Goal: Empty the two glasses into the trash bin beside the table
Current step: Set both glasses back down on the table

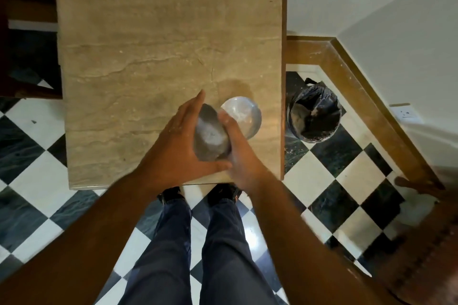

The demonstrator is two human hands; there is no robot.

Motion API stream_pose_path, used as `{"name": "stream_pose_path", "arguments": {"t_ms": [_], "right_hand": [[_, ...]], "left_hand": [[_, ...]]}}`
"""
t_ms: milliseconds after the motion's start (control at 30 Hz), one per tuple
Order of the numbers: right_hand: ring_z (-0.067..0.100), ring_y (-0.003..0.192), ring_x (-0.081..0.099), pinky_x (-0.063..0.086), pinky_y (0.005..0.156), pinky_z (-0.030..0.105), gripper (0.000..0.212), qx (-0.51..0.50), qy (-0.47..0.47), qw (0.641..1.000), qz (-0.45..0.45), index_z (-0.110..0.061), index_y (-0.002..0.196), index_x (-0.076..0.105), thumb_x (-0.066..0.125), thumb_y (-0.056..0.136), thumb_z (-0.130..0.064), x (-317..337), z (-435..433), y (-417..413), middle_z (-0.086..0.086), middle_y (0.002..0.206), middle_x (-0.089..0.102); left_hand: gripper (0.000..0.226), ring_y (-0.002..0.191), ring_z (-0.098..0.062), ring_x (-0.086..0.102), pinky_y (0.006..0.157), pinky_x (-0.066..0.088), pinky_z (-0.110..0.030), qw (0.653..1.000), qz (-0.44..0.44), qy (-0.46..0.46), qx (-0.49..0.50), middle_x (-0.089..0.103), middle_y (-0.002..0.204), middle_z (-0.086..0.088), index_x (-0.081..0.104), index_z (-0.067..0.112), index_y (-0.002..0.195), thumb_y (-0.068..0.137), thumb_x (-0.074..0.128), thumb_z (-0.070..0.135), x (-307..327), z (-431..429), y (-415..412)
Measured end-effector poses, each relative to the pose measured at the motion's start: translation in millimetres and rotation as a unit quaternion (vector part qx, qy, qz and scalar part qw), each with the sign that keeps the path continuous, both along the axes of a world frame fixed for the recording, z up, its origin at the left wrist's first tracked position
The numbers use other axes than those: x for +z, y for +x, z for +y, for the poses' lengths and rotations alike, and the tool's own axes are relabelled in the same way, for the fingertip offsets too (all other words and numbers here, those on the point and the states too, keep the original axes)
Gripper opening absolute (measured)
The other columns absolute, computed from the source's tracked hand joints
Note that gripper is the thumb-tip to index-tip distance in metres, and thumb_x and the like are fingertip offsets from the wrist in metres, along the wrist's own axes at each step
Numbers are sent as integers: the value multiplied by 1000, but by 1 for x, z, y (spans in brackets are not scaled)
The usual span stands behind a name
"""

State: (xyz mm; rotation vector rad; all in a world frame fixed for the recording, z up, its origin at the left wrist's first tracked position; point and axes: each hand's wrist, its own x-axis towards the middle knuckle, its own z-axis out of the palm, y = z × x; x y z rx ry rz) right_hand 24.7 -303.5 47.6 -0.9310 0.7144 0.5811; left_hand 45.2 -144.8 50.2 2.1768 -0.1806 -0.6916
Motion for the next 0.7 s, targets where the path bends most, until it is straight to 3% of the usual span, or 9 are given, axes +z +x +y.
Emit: {"name": "stream_pose_path", "arguments": {"t_ms": [100, 167, 233, 300, 367, 400, 500, 600, 700], "right_hand": [[18, 121, 79, 61, 108, 36, 49, -14, 30, 999, 43, -27, 125, 86, 63, 104, -65, -10, 36, 2, 5, 129, 84], [16, 115, 81, 64, 102, 36, 53, 13, 14, 998, 58, -25, 128, 83, 57, 109, -67, -21, 49, 6, 2, 123, 85], [7, 100, 80, 65, 88, 37, 49, 83, -130, 988, 12, -22, 124, 79, 58, 109, -62, -28, 53, 11, -1, 113, 83], [-4, 84, 74, 60, 86, 35, 29, 125, -326, 934, -79, -27, 111, 76, 67, 109, -54, -31, 46, 12, -6, 106, 82], [5, 97, 74, 60, 97, 40, 19, 136, -459, 866, -145, -25, 118, 75, 70, 111, -43, -33, 38, 14, -4, 115, 81], [14, 115, 73, 58, 108, 43, 22, 142, -504, 834, -175, -20, 126, 75, 71, 112, -36, -35, 36, 18, 0, 126, 80], [38, 161, 44, 30, 134, 47, 37, 178, -594, 751, -227, -7, 143, 70, 75, 109, -22, -44, 29, 34, 17, 164, 59], [43, 170, 27, 19, 137, 55, 49, 237, -633, 698, -234, -9, 154, 62, 72, 110, -27, -57, 21, 48, 19, 177, 43], [41, 171, 23, 15, 138, 57, 54, 256, -650, 679, -228, -13, 159, 59, 70, 110, -33, -67, 15, 57, 16, 180, 39]], "left_hand": [[144, 150, -27, 46, 110, 54, -50, 998, -13, 67, 8, 29, 171, 8, 12, 37, 174, 53, 76, 84, -1, 22, 0], [144, 149, -29, 47, 109, 53, -50, 994, -27, 106, 25, 33, 168, 4, 16, 34, 173, 54, 75, 87, -10, 36, 0], [143, 149, -34, 44, 108, 52, -53, 988, -37, 148, 38, 33, 168, -1, 17, 30, 173, 57, 82, 82, -26, 49, 3], [140, 148, -40, 41, 109, 51, -57, 977, -44, 200, 53, 31, 169, -7, 15, 28, 173, 63, 89, 73, -43, 58, 10], [139, 148, -44, 38, 112, 48, -61, 965, -45, 251, 67, 30, 170, -11, 14, 26, 174, 67, 91, 69, -59, 67, 18], [138, 149, -45, 37, 114, 46, -62, 959, -44, 270, 71, 29, 171, -13, 13, 24, 174, 68, 91, 68, -66, 71, 21], [137, 149, -47, 37, 114, 43, -64, 948, -55, 304, 74, 31, 170, -17, 15, 22, 173, 69, 91, 67, -79, 75, 24], [131, 145, -48, 41, 110, 44, -62, 937, -72, 335, 64, 34, 168, -18, 19, 19, 172, 72, 87, 68, -85, 72, 20], [126, 145, -47, 41, 110, 44, -60, 933, -79, 345, 66, 35, 169, -17, 19, 21, 173, 75, 83, 68, -89, 70, 19]]}}
